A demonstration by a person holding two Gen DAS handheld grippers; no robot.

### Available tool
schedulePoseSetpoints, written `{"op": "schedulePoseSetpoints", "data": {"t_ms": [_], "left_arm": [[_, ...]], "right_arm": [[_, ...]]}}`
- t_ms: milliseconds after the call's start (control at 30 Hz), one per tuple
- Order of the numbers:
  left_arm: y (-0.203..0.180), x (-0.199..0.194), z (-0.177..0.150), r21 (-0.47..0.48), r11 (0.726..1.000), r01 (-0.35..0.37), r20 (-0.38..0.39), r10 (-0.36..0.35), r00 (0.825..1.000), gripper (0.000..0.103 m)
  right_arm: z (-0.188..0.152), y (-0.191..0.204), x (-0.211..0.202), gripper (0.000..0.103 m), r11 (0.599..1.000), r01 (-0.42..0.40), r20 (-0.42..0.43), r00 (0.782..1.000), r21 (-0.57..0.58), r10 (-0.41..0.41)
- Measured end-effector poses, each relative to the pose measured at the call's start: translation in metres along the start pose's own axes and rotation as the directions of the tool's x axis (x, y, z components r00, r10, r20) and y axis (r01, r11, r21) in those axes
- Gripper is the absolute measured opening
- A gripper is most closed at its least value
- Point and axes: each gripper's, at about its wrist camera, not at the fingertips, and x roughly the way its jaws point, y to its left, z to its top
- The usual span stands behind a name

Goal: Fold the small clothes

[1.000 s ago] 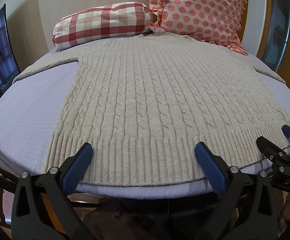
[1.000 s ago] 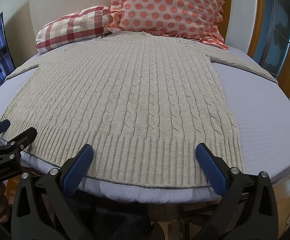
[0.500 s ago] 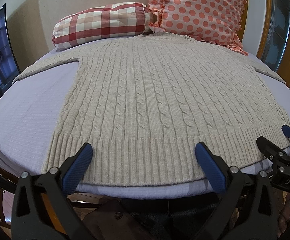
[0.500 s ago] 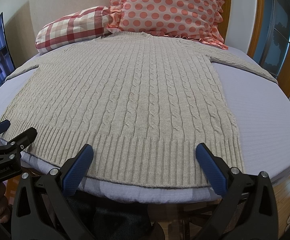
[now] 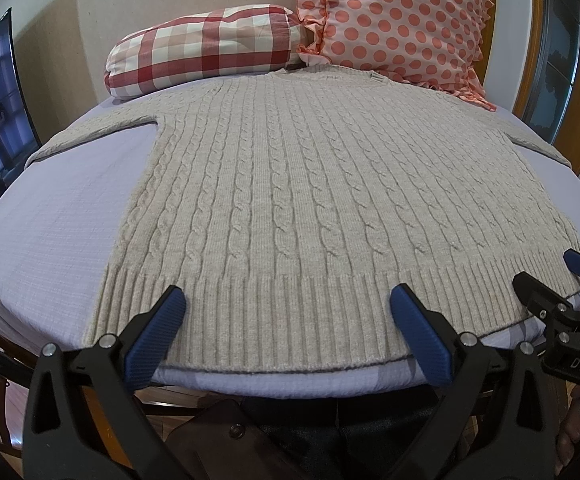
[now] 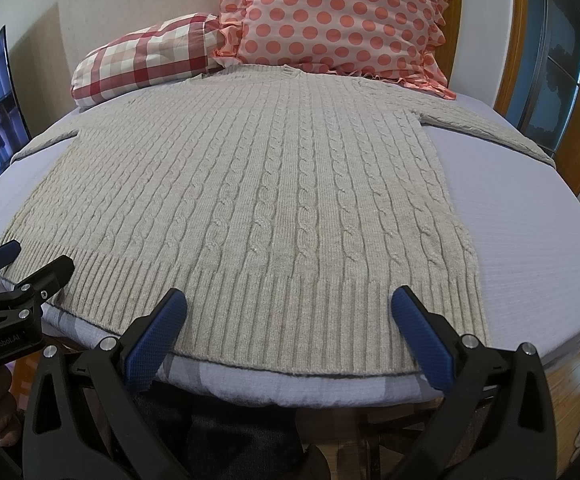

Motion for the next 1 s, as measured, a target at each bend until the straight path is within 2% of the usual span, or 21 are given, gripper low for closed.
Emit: {"op": "schedulePoseSetpoints", "data": {"t_ms": [133,200,267,300,400,500,533,567,667,700,767,800,833,900,1000], "left_arm": [[0.0,0.0,0.0,0.009,1.0,0.002,0.002,-0.002,1.0,0.101],[0.001,-0.001,-0.001,0.018,1.0,0.008,0.004,-0.008,1.0,0.101],[0.002,0.0,0.003,0.027,0.999,0.02,-0.004,-0.02,1.0,0.101],[0.003,-0.001,0.001,0.026,0.999,0.028,-0.008,-0.028,1.0,0.101],[0.014,-0.008,0.011,0.006,0.997,0.078,0.001,-0.078,0.997,0.101],[0.029,-0.013,0.029,-0.033,0.994,0.102,0.045,-0.1,0.994,0.101],[0.033,-0.013,0.035,-0.042,0.994,0.105,0.058,-0.103,0.993,0.101],[0.039,-0.014,0.041,-0.056,0.993,0.106,0.074,-0.102,0.992,0.101],[0.056,-0.014,0.058,-0.099,0.987,0.125,0.102,-0.115,0.988,0.101],[0.065,-0.012,0.066,-0.127,0.982,0.14,0.114,-0.126,0.986,0.101],[0.077,-0.01,0.074,-0.161,0.975,0.155,0.128,-0.135,0.983,0.101],[0.083,-0.008,0.078,-0.18,0.971,0.159,0.134,-0.136,0.982,0.101],[0.093,-0.005,0.083,-0.214,0.963,0.163,0.139,-0.135,0.981,0.101],[0.108,0.001,0.091,-0.269,0.95,0.156,0.141,-0.121,0.983,0.101],[0.122,0.008,0.099,-0.303,0.947,0.105,0.133,-0.067,0.989,0.101]], "right_arm": [[0.002,0.0,-0.003,0.102,1.0,-0.013,0.022,1.0,-0.009,0.014],[0.004,-0.002,-0.003,0.102,0.999,-0.041,0.045,0.998,-0.035,0.043],[0.016,-0.012,-0.005,0.102,0.995,-0.083,0.027,0.996,-0.05,0.084],[0.019,-0.026,-0.003,0.102,0.998,-0.069,0.04,0.997,-0.015,0.069],[0.055,-0.085,-0.009,0.102,0.993,-0.04,0.098,0.995,0.114,0.029],[0.091,-0.175,-0.002,0.102,0.944,-0.021,0.101,0.995,0.33,-0.013],[0.102,-0.208,0.003,0.102,0.912,-0.02,0.098,0.995,0.409,-0.023],[0.115,-0.25,0.012,0.101,0.863,-0.018,0.094,0.995,0.505,-0.034],[0.134,-0.326,0.037,0.082,0.747,-0.009,0.068,0.997,0.665,-0.048],[0.14,-0.357,0.052,0.074,0.689,-0.004,0.054,0.997,0.725,-0.051],[0.145,-0.395,0.073,0.067,0.606,0.01,0.033,0.998,0.796,-0.061],[0.148,-0.413,0.084,0.059,0.564,0.017,0.026,0.997,0.826,-0.069],[0.152,-0.431,0.099,0.057,0.512,0.02,0.02,0.997,0.859,-0.073],[0.156,-0.452,0.115,0.047,0.463,0.028,0.011,0.997,0.886,-0.081],[0.162,-0.471,0.135,0.042,0.408,0.045,-0.006,0.995,0.912,-0.096]]}}
